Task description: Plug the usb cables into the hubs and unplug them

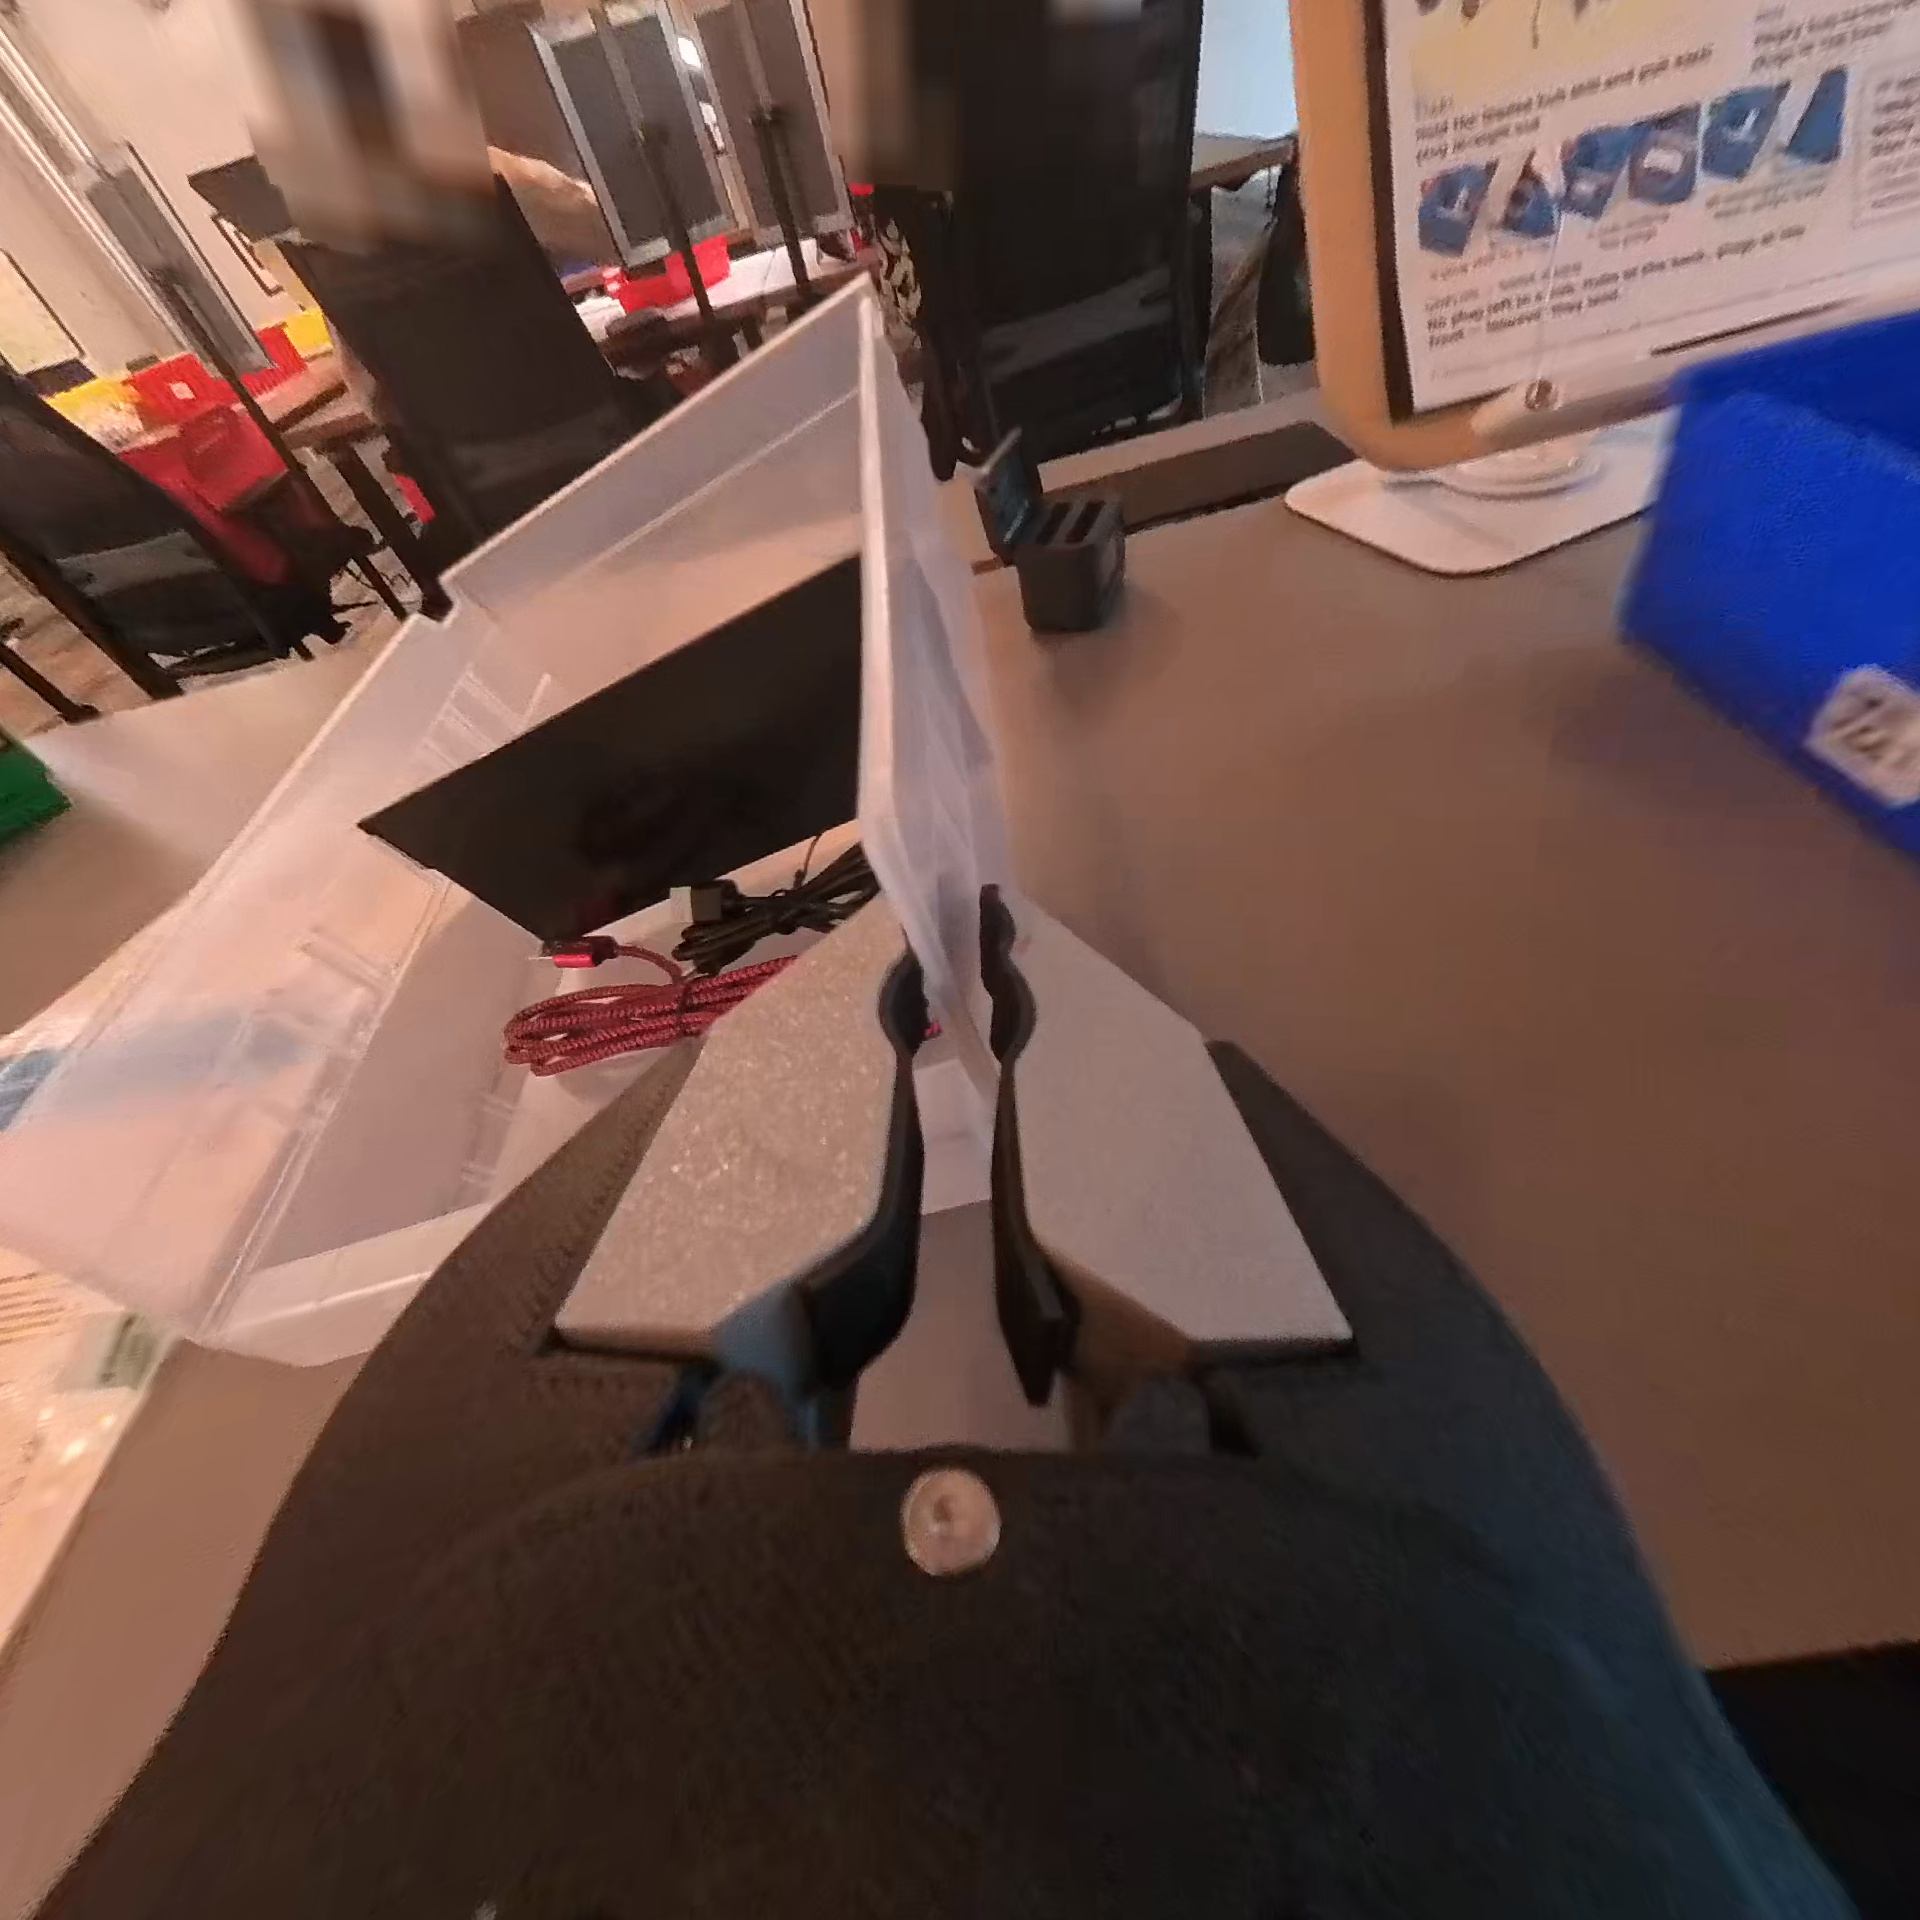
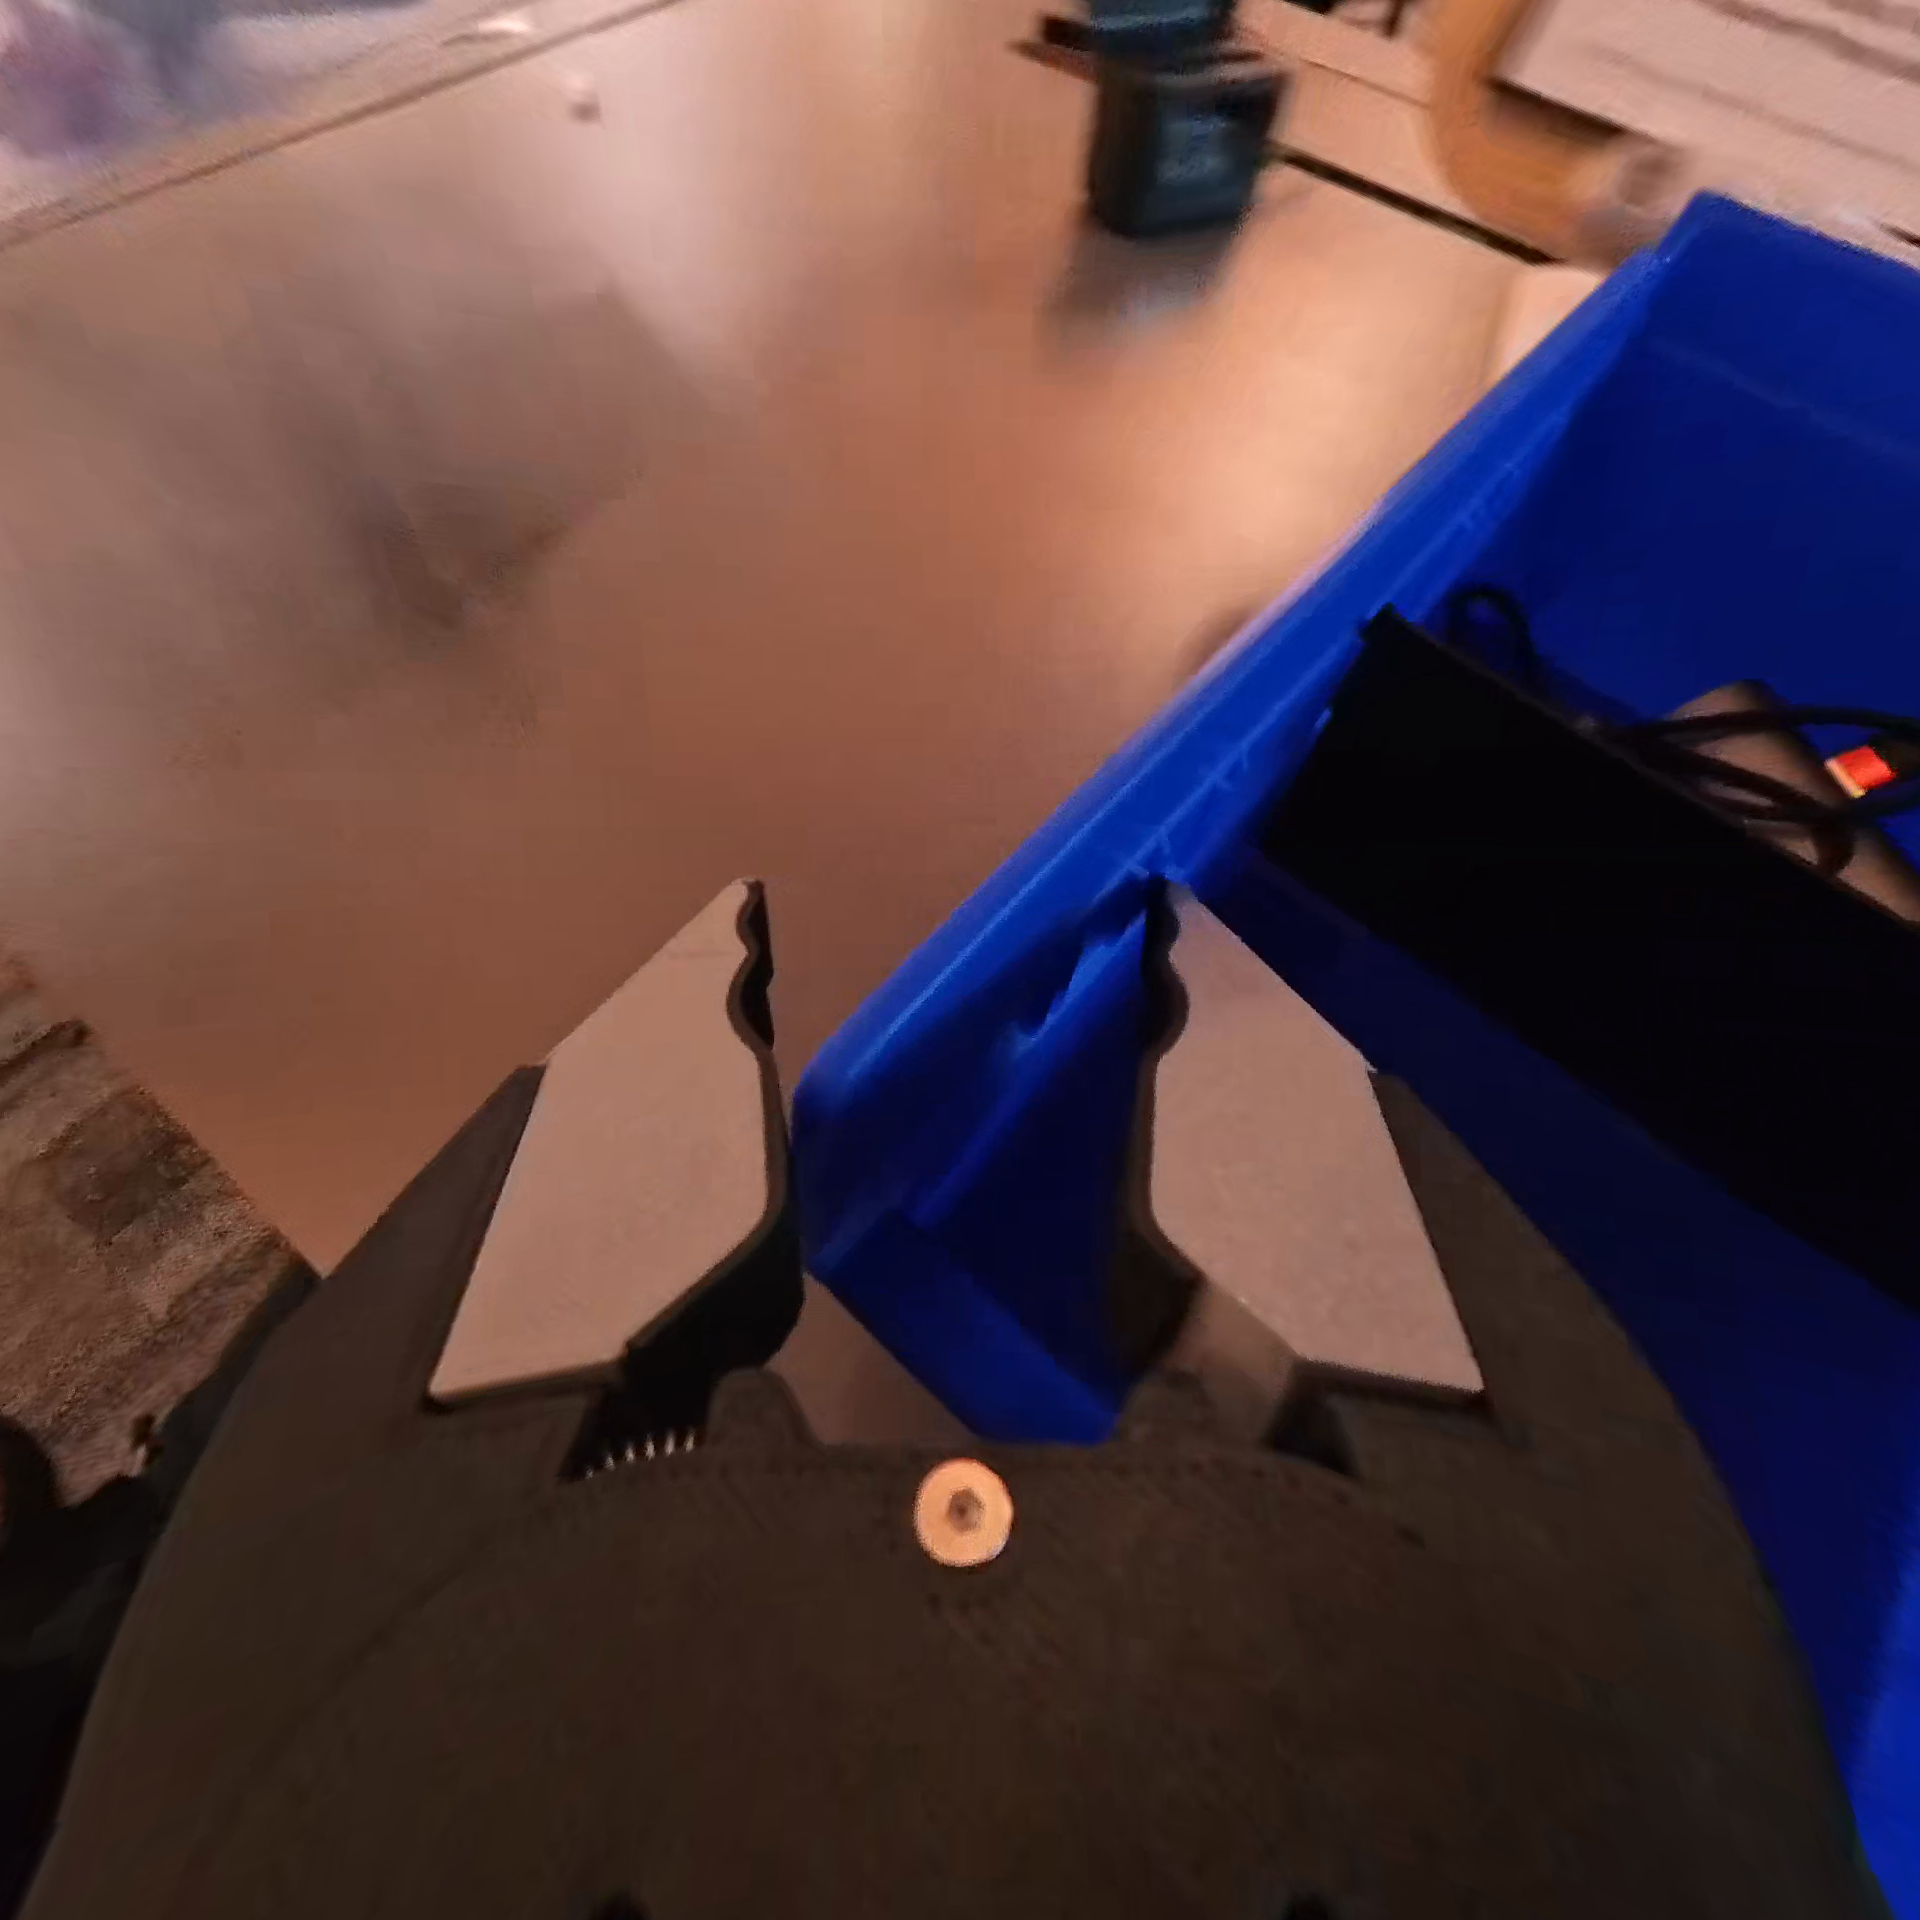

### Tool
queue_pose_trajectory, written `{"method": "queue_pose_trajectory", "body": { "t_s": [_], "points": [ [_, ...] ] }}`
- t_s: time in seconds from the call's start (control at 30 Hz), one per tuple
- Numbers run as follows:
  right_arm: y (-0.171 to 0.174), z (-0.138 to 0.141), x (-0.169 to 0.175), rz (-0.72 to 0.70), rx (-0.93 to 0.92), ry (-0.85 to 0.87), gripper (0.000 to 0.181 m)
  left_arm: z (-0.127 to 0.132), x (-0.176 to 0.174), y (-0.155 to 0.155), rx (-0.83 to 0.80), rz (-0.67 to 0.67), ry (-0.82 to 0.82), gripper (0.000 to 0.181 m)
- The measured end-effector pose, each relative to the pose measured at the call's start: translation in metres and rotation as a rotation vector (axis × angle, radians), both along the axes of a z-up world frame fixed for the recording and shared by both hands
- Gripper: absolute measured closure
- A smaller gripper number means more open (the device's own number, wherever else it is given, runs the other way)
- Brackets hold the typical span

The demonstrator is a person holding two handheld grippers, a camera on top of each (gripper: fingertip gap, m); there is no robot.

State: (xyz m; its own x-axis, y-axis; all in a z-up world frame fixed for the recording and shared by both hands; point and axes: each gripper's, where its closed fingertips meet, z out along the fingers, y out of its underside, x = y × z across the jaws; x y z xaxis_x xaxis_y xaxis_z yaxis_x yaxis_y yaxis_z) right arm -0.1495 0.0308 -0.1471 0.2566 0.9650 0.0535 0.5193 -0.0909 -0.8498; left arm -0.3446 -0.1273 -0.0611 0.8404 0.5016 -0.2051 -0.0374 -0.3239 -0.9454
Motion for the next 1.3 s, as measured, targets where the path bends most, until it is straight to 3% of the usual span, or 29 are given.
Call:
{"method": "queue_pose_trajectory", "body": {
  "t_s": [0.13, 0.23, 0.33, 0.43, 0.63, 0.73, 0.87, 0.97, 1.07, 1.17, 1.3],
  "points": [
    [-0.072, -0.003, -0.080, 0.167, 0.024, -0.024, 0.087, 0.030, 0.011, -0.010, 0.058, -0.009, 0.057, 0.176],
    [-0.108, 0.012, -0.126, 0.163, 0.052, 0.025, 0.103, 0.049, 0.016, -0.016, 0.105, -0.004, 0.104, 0.175],
    [-0.137, 0.029, -0.126, 0.191, 0.059, 0.039, 0.105, 0.060, 0.016, -0.025, 0.140, 0.020, 0.126, 0.175],
    [-0.151, 0.045, -0.093, 0.317, 0.031, 0.045, 0.101, 0.063, 0.016, -0.031, 0.143, 0.040, 0.139, 0.175],
    [-0.086, 0.086, 0.000, 0.340, 0.030, 0.108, 0.099, 0.085, 0.061, -0.014, 0.153, -0.057, 0.202, 0.176],
    [-0.034, 0.095, 0.052, 0.306, 0.039, 0.110, 0.099, 0.094, 0.108, 0.011, 0.167, -0.184, 0.238, 0.175],
    [0.040, 0.085, 0.122, 0.241, -0.037, 0.022, 0.102, 0.094, 0.182, 0.049, 0.156, -0.369, 0.272, 0.174],
    [0.089, 0.093, 0.171, 0.126, -0.086, 0.025, 0.104, 0.083, 0.238, 0.083, 0.103, -0.515, 0.299, 0.174],
    [0.127, 0.119, 0.209, -0.013, 0.015, 0.075, 0.109, 0.066, 0.292, 0.116, 0.052, -0.658, 0.302, 0.174],
    [0.140, 0.133, 0.237, -0.062, 0.064, 0.093, 0.112, 0.044, 0.341, 0.146, 0.035, -0.791, 0.287, 0.173],
    [0.145, 0.131, 0.259, -0.080, 0.097, 0.042, 0.124, 0.005, 0.399, 0.175, -0.021, -0.919, 0.284, 0.173]
  ]
}}
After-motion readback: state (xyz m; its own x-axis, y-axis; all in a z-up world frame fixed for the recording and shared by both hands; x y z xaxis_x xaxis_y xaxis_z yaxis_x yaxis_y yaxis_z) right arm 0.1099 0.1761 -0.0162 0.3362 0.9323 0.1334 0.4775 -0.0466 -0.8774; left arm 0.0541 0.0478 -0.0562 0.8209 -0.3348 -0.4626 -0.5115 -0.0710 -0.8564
